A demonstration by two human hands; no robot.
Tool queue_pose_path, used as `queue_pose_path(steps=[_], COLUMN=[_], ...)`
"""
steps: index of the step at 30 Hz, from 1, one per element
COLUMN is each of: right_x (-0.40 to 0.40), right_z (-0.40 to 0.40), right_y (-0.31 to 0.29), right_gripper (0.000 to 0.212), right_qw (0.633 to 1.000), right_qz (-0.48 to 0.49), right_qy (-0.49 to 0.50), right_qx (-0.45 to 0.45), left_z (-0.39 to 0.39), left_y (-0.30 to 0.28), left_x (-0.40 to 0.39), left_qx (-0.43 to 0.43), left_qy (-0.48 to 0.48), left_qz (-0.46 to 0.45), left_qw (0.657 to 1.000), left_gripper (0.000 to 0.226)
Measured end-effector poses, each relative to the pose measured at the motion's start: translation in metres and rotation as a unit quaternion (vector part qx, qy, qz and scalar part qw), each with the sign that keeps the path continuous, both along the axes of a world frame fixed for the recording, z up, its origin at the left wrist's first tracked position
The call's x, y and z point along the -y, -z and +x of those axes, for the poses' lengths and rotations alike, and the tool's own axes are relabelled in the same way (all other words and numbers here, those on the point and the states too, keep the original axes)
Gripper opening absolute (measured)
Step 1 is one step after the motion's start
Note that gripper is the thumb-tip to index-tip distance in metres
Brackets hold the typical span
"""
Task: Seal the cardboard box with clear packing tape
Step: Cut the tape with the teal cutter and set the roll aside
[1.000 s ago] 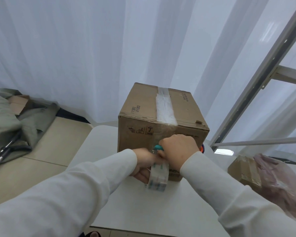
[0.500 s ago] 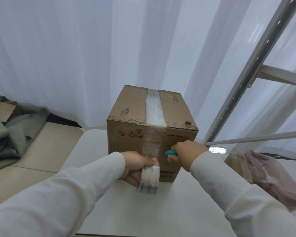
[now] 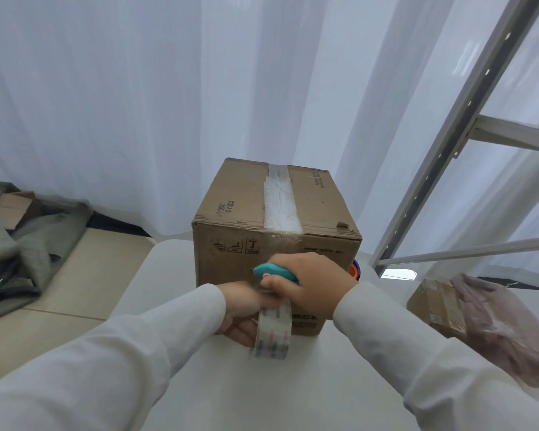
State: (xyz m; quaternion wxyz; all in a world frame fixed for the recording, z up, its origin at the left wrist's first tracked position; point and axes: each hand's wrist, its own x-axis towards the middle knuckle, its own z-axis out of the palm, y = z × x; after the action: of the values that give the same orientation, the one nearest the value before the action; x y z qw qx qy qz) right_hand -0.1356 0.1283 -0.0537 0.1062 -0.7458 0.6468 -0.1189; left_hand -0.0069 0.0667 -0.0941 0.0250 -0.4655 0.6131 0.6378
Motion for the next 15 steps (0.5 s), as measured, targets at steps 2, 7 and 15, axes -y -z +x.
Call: queue_pose_path(steps=[2,7,15], right_x=[-0.001,-0.004,-0.005], right_z=[-0.002,-0.007,-0.007], right_y=[0.003,0.008,0.011], right_gripper=[0.023,0.017,0.018], right_qw=[0.998,0.995,0.994], right_qz=[0.035,0.056,0.052], right_qy=[0.008,0.022,0.04], right_qx=[0.05,0.085,0.092], left_z=[0.0,0.001,0.002], left_y=[0.001,0.005,0.004], left_x=[-0.002,-0.004,-0.005], left_qx=[-0.009,-0.022,-0.007], left_qy=[-0.001,-0.018,-0.013], left_qz=[0.001,0.024,0.04], left_qw=[1.0,0.999,0.999], left_gripper=[0.023,0.032,0.043])
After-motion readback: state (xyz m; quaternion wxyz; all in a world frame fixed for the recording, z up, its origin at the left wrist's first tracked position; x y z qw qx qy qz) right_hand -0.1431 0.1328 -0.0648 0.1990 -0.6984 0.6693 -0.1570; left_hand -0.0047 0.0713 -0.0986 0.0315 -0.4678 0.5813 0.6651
